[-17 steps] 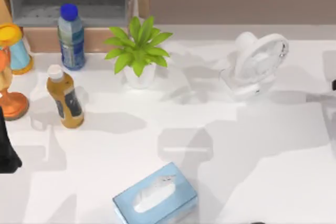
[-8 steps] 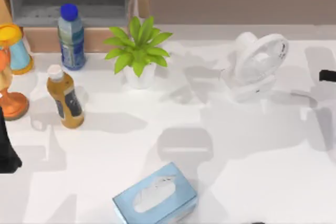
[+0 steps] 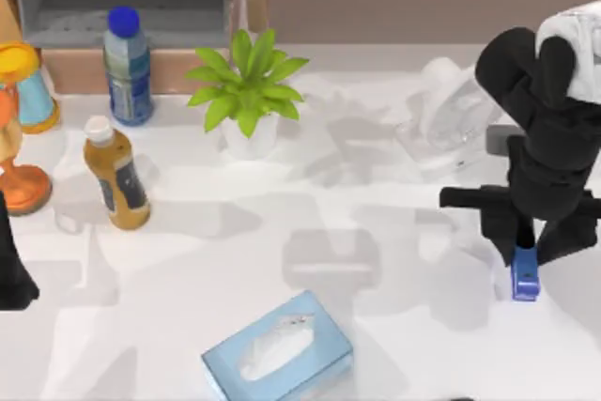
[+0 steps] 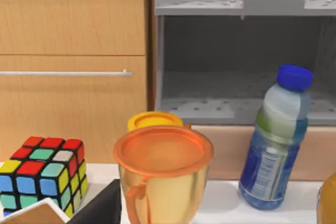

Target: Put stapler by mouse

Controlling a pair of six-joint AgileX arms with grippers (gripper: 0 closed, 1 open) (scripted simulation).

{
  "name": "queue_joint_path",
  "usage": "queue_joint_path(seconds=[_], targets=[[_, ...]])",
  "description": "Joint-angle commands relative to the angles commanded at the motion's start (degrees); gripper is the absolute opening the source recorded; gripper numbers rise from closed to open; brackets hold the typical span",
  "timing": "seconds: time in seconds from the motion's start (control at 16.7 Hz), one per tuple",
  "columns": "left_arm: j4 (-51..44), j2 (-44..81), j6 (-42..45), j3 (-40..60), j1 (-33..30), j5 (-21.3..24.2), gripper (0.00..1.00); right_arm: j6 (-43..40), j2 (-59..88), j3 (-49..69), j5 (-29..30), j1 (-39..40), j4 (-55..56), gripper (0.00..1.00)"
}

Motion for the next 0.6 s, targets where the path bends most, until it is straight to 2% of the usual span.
queue_joint_path(seconds=[0.3,0.6], targets=[[0.0,0.0,0.0,0.0,0.0,0.0,1.0,6.29,-0.77,1.35,-0.39,12.31,4.23,0.0],[0.0,0.0,0.0,0.0,0.0,0.0,1.0,7.05,-1.22,2.1,-0.4,14.23,5.93,0.0]])
